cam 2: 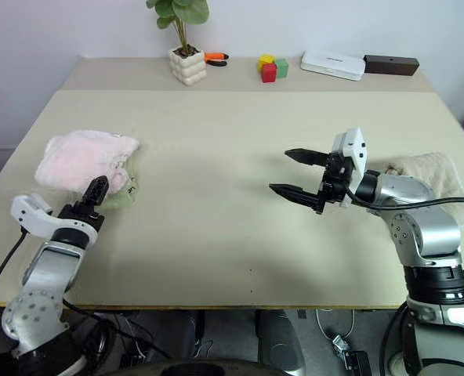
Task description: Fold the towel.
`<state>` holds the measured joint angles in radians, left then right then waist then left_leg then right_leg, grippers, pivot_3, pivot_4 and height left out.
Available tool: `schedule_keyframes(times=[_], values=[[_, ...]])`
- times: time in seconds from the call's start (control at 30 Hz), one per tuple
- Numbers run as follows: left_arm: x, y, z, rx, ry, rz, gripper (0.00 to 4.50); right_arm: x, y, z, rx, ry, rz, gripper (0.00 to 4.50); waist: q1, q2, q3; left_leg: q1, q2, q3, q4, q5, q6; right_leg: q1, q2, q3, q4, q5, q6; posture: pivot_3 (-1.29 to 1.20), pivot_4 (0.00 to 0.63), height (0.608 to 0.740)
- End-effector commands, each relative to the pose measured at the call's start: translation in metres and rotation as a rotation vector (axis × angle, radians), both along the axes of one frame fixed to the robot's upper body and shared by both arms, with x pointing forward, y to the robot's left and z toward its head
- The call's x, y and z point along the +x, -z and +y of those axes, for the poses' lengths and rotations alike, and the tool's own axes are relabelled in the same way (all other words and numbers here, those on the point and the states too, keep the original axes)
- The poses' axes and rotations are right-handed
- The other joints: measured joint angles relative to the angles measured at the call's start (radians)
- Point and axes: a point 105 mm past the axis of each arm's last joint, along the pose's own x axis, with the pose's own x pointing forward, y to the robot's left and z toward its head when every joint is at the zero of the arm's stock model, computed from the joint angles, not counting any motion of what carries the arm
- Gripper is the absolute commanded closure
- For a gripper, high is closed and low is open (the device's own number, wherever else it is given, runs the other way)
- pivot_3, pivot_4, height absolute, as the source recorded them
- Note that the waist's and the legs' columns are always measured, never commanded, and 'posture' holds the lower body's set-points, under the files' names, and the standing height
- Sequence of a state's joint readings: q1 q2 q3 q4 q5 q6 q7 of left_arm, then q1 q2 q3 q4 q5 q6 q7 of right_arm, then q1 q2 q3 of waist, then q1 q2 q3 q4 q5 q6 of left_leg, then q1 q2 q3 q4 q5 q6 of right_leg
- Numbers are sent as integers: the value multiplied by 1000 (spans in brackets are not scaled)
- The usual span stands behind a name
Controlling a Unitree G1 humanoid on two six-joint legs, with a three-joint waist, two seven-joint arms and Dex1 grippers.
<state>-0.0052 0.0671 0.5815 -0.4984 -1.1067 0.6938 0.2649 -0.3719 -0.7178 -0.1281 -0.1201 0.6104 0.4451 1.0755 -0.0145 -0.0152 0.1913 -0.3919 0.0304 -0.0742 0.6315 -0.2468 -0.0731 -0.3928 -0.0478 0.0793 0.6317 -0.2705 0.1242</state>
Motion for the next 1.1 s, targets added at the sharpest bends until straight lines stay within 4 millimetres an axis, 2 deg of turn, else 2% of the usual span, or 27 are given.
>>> schedule_keyframes(times=[0.03,0.23,0.33,0.43,0.5,0.57,0.7,0.87,1.1], values=[[-8,-35,-18,87,130,-135,40,0,-9,5,11,-21,-47,0,0,0,0,0,0,0,0,0,0,0,0,0,0,0,0,0,150,740],[-22,-55,-55,321,413,-263,40,2,-13,-1,33,-22,-33,0,-3,0,0,0,0,1,0,0,0,0,0,1,0,-2,-3,0,150,740],[-21,-68,-75,471,561,-339,40,2,-19,-4,44,-19,-44,0,-1,1,0,0,0,1,0,0,0,-1,0,1,0,-2,-4,0,150,740],[-7,-81,-107,632,710,-451,40,2,-22,-8,44,-3,-71,0,2,0,1,0,0,2,0,0,0,-1,0,1,-1,-2,-5,0,150,740],[2,-82,-115,718,727,-491,40,1,-23,-13,48,14,-88,0,2,0,0,-1,0,2,0,0,0,0,0,1,-1,-2,-5,0,150,740],[14,-83,-113,711,749,-502,40,-4,-23,-16,52,7,-85,0,0,0,0,-1,0,2,-1,0,0,0,0,1,-2,-2,-4,0,150,740],[25,-96,-107,749,862,-569,40,-16,-24,-20,30,-11,-90,0,-6,1,1,-1,1,2,-2,0,1,-3,1,1,0,0,-1,0,150,740],[36,-92,-97,847,991,-606,40,-18,-28,-30,13,30,-116,0,-7,2,1,-1,1,3,-1,0,1,-3,1,1,0,0,-1,0,150,740],[39,-90,-103,888,1025,-668,40,-19,-31,-25,42,62,-131,0,-3,1,1,-2,1,2,-1,0,1,-3,1,1,0,0,0,0,150,740]])
